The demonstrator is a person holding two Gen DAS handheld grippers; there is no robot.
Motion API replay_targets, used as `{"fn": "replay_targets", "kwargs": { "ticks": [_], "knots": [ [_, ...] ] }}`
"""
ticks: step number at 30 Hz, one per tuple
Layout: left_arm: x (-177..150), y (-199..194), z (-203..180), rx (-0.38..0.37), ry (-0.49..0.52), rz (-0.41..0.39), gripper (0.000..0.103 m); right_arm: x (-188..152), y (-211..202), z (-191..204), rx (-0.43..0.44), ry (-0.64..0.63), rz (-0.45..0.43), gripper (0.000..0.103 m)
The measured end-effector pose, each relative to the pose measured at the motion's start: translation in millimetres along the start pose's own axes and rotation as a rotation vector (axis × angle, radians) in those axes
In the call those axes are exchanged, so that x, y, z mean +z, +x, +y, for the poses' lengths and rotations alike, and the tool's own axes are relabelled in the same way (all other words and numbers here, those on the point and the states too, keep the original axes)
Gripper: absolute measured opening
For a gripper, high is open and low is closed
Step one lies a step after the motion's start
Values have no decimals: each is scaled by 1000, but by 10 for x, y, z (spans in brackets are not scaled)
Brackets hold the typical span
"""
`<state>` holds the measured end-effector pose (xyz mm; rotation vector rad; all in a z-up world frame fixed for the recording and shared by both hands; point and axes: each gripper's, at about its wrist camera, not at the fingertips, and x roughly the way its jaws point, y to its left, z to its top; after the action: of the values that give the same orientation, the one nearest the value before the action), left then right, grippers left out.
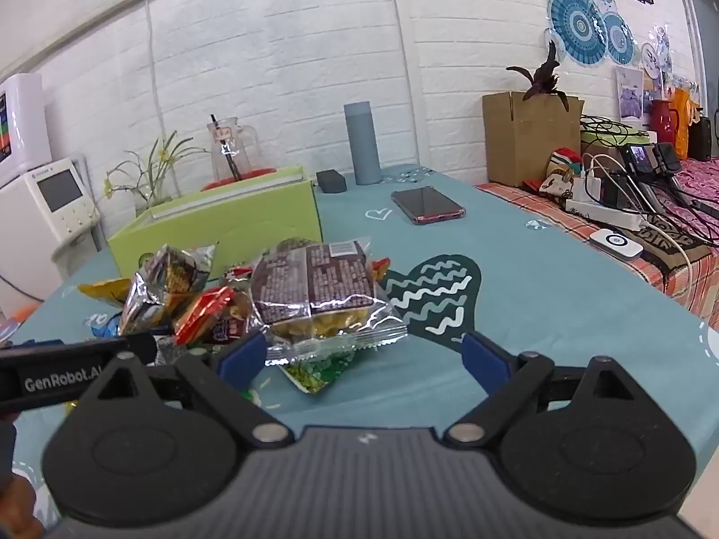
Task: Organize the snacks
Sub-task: 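Move the left tool toward the snack pile in front of the green box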
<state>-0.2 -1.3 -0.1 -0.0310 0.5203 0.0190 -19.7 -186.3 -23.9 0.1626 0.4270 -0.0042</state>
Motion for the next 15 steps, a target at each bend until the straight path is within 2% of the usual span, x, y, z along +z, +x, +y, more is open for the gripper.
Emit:
{"fn": "replay_targets", "kwargs": {
  "ticks": [15],
  "knots": [
    [-70,27,-12,-13,-8,7,85,-11,-6,18,0,-5,-3,92]
  ]
}}
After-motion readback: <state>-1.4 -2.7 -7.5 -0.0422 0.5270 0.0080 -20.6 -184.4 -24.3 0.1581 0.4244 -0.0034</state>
